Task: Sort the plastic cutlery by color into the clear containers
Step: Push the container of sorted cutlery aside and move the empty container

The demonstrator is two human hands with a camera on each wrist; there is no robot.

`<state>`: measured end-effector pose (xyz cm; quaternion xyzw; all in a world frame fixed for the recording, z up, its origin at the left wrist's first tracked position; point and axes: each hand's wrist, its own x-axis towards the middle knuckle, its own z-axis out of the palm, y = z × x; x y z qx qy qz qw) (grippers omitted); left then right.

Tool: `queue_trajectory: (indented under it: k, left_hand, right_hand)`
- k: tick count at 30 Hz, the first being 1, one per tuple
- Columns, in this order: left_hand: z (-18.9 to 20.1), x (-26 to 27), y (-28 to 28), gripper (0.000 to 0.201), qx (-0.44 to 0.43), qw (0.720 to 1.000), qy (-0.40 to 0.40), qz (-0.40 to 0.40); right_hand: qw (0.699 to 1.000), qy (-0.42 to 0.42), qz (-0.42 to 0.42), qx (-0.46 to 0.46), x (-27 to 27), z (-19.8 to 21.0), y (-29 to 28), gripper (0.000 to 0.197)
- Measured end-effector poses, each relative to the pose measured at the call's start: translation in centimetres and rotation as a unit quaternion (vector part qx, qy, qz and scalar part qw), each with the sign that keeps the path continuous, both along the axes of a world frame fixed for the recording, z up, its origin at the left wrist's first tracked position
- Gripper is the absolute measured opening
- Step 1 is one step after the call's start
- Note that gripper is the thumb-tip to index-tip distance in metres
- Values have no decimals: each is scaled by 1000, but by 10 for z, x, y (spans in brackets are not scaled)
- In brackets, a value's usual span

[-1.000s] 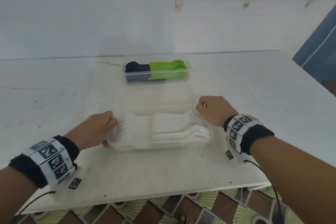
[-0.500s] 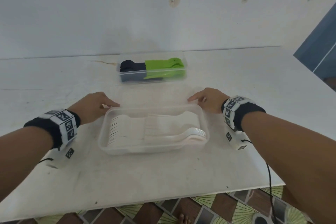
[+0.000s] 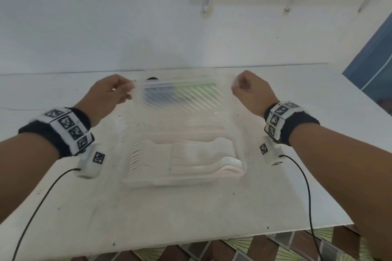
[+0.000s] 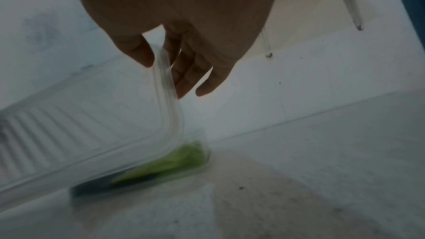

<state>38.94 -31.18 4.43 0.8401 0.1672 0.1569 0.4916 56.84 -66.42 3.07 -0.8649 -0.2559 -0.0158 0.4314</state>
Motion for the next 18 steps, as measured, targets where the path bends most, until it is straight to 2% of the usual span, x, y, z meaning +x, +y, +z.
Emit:
queue_trajectory:
  k: [2, 4, 5, 9, 14, 18]
  left_hand:
    - [8, 7, -5, 10, -28, 999, -24, 36]
    - [11, 5, -11, 11, -7, 998, -30, 48]
    - [11, 2, -14, 14, 2, 999, -27, 42]
    - [-3, -28, -26, 18, 31, 998, 52, -5]
    - [-27, -69, -40, 28, 177, 967, 174, -59]
    - [-35, -83, -50, 41, 200, 958, 199, -54]
  right_hand:
    - [998, 4, -19, 53, -10, 11, 6, 17]
    - [997, 27, -18, 76, -19, 17, 8, 27]
    - [996, 42, -17, 71, -23, 17, 8, 26]
    - [996, 84, -9, -26, -42, 1, -3, 13]
    - [975, 116, 30, -187, -73, -37, -22, 29]
    - [972, 119, 37, -197, -87, -42, -21, 27]
